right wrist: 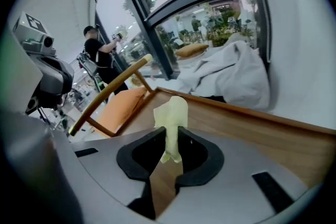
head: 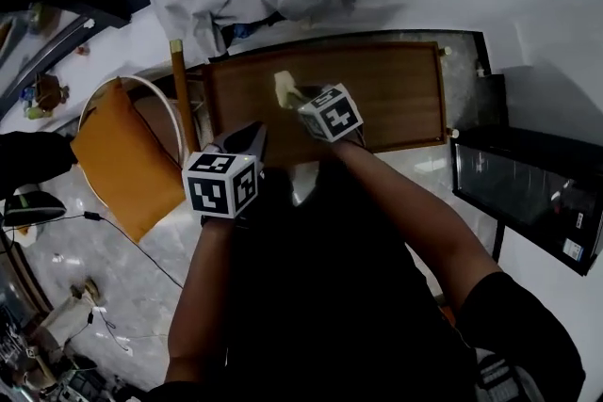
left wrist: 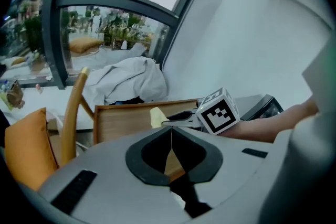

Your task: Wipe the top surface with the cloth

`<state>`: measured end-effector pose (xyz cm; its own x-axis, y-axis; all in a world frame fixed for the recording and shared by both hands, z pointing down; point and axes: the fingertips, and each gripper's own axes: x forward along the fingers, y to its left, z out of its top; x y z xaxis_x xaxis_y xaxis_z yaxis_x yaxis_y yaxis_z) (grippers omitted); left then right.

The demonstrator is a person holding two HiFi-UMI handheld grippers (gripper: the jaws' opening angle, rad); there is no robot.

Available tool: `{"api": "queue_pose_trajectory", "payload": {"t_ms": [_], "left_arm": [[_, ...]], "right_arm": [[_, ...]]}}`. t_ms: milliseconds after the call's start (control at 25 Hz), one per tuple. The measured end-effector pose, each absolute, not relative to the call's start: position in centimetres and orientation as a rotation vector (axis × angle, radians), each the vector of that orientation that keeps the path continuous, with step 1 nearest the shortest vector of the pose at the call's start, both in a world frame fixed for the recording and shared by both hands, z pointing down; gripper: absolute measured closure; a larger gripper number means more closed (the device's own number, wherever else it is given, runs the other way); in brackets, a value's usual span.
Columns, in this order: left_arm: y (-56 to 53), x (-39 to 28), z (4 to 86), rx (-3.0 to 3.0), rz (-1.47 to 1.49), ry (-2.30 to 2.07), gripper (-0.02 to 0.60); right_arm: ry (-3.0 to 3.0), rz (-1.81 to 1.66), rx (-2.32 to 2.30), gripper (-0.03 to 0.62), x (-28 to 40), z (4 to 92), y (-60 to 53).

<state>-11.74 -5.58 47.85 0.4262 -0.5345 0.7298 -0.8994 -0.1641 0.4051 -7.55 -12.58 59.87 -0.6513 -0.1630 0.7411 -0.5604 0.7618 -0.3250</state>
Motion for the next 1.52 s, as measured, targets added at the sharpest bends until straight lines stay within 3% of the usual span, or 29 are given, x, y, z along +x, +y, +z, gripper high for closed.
{"api": "queue_pose_trajectory", "payload": {"t_ms": [240, 560, 1080, 1520], "left_arm": [[-2.2, -19.7, 47.6, 1.818, 0.502, -1.254, 0.568], [0.4, -22.9, 49.2, 1.825, 0.503, -1.189, 0.568], [-0.2, -22.5, 48.8, 1.876, 0.539, -1.167, 0.568], [-2.3, -16.4, 48.1, 1.886, 0.52, -1.168, 0.568]], "right_arm": [[-2.279, 0.743, 0.396, 0.516, -20.9, 61.0, -7.4], [-2.209, 0.709, 0.397, 0.516, -26.2, 64.4, -7.0], [-2.16, 0.638, 0.393, 0.516, -24.1, 65.8, -7.6], [-2.113, 0.645, 0.468, 0.516, -14.2, 65.9, -10.5]]}}
